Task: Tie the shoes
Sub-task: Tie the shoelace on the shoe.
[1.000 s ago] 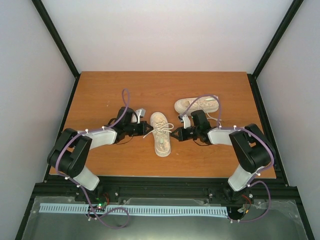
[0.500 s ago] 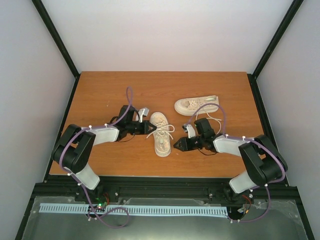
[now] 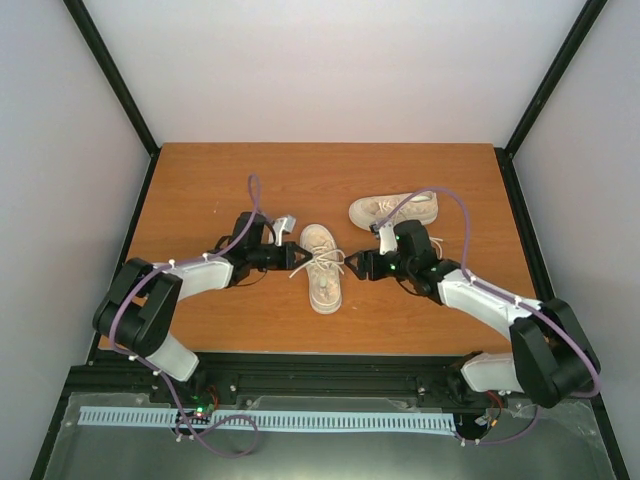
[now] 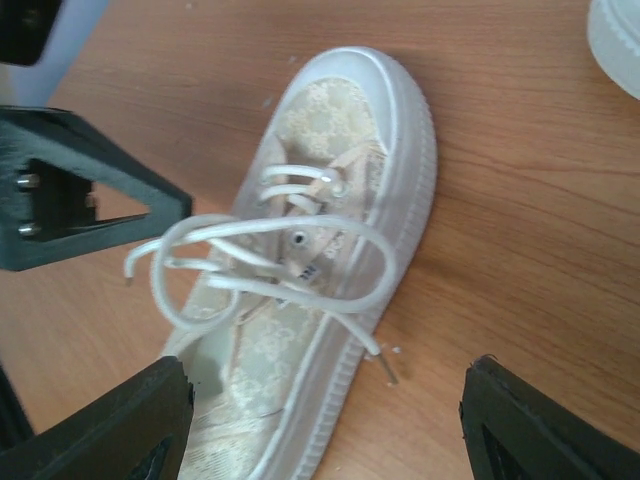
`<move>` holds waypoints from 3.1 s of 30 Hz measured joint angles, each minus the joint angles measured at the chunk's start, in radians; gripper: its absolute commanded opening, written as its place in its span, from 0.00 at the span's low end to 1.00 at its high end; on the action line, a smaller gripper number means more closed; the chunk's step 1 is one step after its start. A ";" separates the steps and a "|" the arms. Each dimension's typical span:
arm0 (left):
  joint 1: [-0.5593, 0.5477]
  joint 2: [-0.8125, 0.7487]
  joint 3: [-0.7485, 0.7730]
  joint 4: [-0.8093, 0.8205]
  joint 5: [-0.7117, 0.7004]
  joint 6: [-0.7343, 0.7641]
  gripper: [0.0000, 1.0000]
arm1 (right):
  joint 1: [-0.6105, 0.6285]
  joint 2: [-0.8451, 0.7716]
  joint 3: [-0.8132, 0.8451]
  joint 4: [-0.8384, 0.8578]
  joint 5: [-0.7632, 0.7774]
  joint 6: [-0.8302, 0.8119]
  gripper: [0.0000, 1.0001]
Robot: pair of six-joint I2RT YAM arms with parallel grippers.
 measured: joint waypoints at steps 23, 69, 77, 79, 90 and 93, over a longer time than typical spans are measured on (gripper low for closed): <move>0.000 -0.003 -0.033 0.011 -0.004 -0.005 0.01 | -0.048 0.315 0.052 0.273 -0.131 0.186 0.59; 0.000 -0.106 -0.173 0.075 -0.143 -0.076 0.01 | -0.078 0.358 0.194 0.115 -0.143 0.073 0.03; 0.000 -0.079 -0.172 0.092 -0.115 -0.066 0.01 | -0.048 0.400 0.318 0.037 -0.163 -0.001 0.03; 0.000 -0.071 -0.169 0.092 -0.114 -0.065 0.01 | -0.043 0.431 0.347 0.019 -0.163 -0.012 0.07; 0.000 -0.036 -0.124 0.100 -0.120 -0.058 0.15 | -0.032 0.541 0.447 -0.029 -0.133 -0.027 0.44; 0.000 -0.030 -0.119 0.101 -0.133 -0.046 0.41 | -0.032 0.534 0.442 -0.037 -0.108 -0.033 0.63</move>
